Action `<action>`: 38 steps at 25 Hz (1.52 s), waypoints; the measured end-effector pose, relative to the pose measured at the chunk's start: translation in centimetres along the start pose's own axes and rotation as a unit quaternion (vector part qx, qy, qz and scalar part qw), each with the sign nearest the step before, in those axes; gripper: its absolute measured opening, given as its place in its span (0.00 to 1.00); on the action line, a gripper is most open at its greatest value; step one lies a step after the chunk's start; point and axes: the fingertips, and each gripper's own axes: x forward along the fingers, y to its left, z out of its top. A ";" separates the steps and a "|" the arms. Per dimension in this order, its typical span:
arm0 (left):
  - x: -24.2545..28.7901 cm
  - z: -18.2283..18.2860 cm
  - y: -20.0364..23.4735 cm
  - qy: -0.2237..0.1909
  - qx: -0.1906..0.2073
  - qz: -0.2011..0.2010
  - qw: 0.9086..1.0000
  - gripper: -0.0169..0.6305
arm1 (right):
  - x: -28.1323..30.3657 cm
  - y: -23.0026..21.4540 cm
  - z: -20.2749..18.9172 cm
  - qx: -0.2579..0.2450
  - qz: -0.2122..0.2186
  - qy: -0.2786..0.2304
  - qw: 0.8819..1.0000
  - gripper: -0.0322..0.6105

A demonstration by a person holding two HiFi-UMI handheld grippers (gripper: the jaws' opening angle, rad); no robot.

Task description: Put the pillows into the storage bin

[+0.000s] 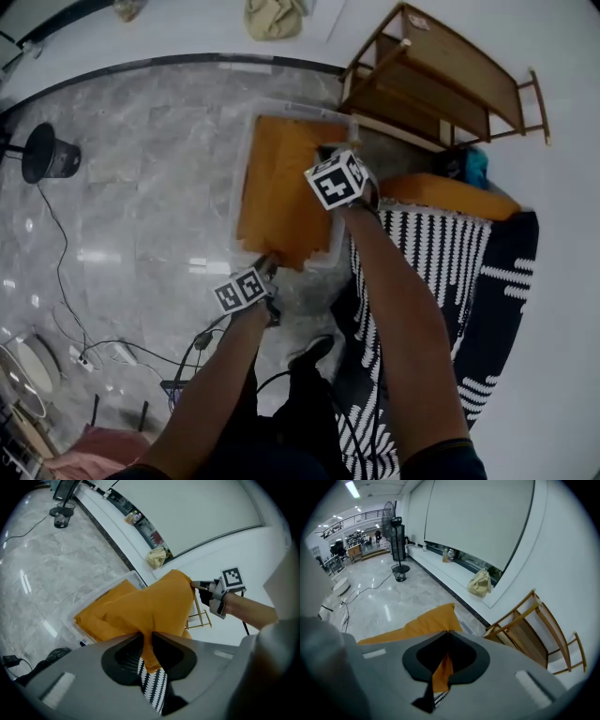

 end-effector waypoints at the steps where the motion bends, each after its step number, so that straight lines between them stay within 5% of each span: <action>1: 0.3 -0.2 0.6 0.003 -0.005 0.005 1.000 0.13 | 0.9 0.6 0.0 -0.009 0.006 0.008 1.000 0.08; 6: 1.4 -0.6 2.9 0.032 -0.029 0.012 0.999 0.16 | 4.0 2.6 1.0 -0.031 0.007 0.012 0.999 0.09; 9: 2.2 -1.6 3.0 0.068 -0.038 0.003 0.997 0.37 | 5.2 3.7 1.2 -0.044 0.014 0.026 0.999 0.11; 15: 2.5 -1.1 1.7 0.077 0.001 -0.010 0.997 0.36 | 4.5 4.1 -0.4 -0.036 0.018 0.058 0.997 0.11; 22: 0.3 3.5 -2.3 0.045 0.104 -0.039 0.993 0.34 | -1.1 3.1 -3.7 0.024 0.009 0.023 0.999 0.11; 26: -2.7 8.5 -6.2 0.006 0.173 -0.058 0.983 0.33 | -7.4 2.2 -4.6 0.105 0.011 -0.031 0.994 0.11; 32: -9.5 16.2 -16.3 -0.064 0.311 -0.103 0.943 0.31 | -21.7 -1.3 -3.7 0.218 -0.001 -0.167 0.961 0.11; 38: -21.3 18.4 -28.6 -0.139 0.491 -0.143 0.848 0.29 | -41.0 -2.4 -0.2 0.267 0.010 -0.361 0.893 0.11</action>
